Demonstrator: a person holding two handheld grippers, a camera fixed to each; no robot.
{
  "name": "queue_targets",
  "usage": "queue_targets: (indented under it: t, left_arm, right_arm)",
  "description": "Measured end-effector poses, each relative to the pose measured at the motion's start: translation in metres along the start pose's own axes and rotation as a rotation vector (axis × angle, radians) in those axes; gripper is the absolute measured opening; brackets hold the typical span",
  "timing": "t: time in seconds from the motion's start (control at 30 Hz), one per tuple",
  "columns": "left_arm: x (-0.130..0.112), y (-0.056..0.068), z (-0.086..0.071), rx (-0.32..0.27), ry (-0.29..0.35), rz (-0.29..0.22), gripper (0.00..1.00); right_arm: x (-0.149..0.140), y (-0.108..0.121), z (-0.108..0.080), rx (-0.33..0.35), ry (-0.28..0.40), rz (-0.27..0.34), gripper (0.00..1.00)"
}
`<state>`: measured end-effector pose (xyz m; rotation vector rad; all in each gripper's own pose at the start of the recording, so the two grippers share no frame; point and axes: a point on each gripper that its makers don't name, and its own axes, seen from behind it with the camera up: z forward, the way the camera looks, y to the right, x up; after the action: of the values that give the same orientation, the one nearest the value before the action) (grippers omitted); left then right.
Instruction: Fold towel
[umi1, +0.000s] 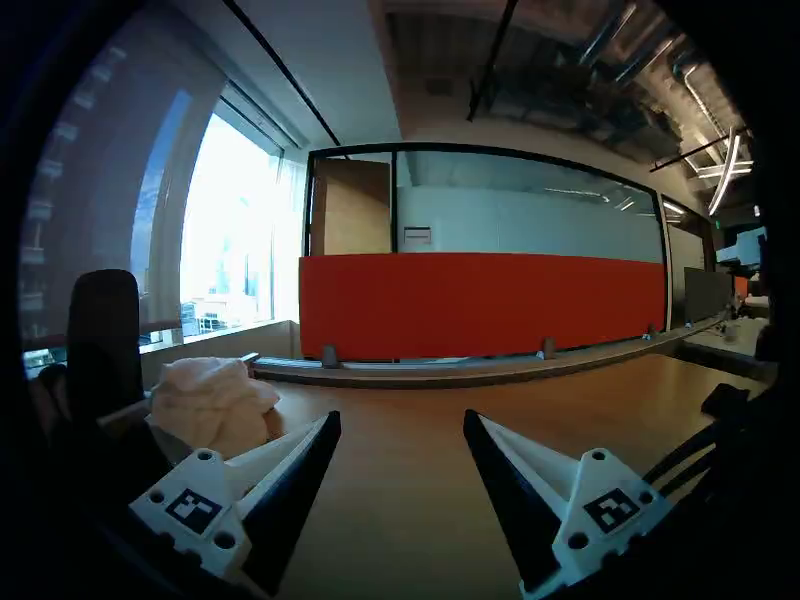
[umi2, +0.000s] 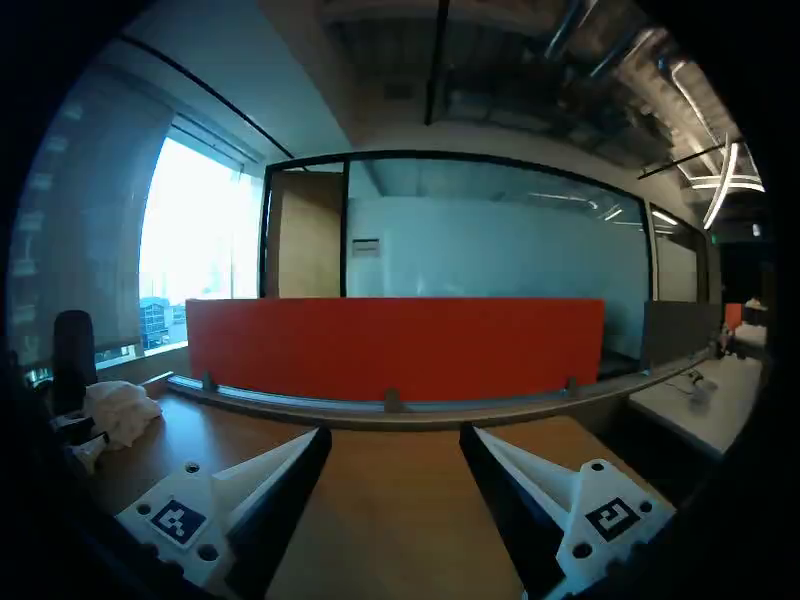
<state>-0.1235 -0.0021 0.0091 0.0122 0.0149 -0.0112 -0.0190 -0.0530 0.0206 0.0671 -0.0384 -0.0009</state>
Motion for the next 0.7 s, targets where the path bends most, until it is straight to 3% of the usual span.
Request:
queue_targets:
  t: [0.37,0.7]
  left_arm:
    - [-0.038,0.001,0.001,0.007,0.007,-0.005,0.91]
    - [-0.049,0.003,0.002,0.005,0.019,0.01,0.91]
  right_arm:
    - [-0.027,0.001,0.002,-0.002,-0.015,-0.01,0.99]
    - [-0.037,0.003,0.003,0.002,-0.021,-0.015,1.0]
